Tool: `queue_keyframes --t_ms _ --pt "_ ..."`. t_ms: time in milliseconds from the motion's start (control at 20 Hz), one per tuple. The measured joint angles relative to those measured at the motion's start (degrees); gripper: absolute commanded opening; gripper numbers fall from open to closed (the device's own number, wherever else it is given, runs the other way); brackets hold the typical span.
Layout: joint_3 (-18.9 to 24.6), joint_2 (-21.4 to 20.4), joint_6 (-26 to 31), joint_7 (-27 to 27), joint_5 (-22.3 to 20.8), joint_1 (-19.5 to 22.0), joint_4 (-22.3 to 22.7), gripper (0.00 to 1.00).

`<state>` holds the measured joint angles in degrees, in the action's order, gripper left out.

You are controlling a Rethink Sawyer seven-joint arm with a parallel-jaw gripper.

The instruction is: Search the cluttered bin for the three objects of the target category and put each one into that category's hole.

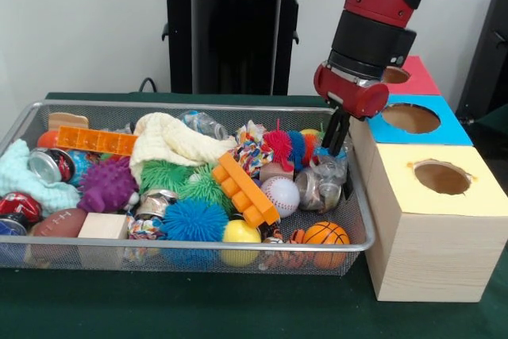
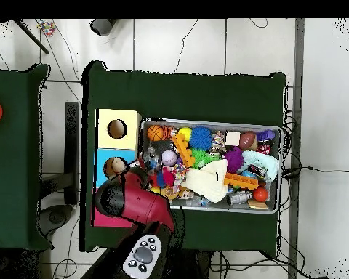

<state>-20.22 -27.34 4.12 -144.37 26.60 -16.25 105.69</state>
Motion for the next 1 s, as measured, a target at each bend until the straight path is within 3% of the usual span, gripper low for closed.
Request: queue_keyframes --t_ms 300,650,1000 --pt "2.5 -2.7 0.0 0.0 -3.3 2.5 2.8 0.0" --pt "5.7 -8.1 0.0 0.0 -9.2 6.2 9.2 0.0" --pt "6.4 -17.6 0.0 0.0 -13.7 7.6 18.1 0.0"
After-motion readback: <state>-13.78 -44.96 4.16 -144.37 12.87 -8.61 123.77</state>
